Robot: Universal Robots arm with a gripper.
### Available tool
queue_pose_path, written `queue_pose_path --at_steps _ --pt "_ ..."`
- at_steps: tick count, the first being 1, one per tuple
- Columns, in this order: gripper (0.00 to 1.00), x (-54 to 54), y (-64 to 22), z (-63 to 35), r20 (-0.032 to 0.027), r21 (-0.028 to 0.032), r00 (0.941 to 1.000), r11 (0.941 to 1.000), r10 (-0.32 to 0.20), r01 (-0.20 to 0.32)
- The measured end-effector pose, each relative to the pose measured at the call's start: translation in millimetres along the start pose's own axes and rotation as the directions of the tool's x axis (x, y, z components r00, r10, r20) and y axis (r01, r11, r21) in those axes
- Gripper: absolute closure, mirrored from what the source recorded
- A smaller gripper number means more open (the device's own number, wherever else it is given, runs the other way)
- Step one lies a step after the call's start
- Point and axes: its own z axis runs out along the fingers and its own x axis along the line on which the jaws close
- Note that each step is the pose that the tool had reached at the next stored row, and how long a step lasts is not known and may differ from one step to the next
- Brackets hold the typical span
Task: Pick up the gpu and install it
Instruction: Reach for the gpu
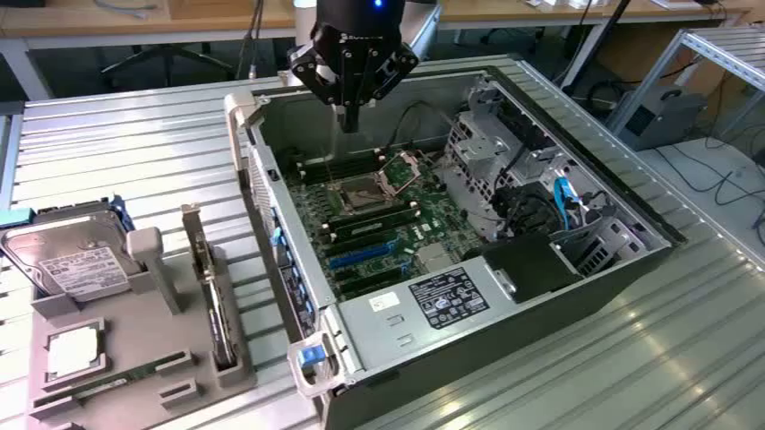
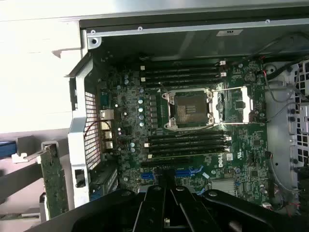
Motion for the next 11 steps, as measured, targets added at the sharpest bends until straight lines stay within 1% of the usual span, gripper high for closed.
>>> queue_pose_path --at_steps 11 --pt "0.89 0.0 0.0 0.0 0.0 0.0 1.0 1.0 0.0 0.0"
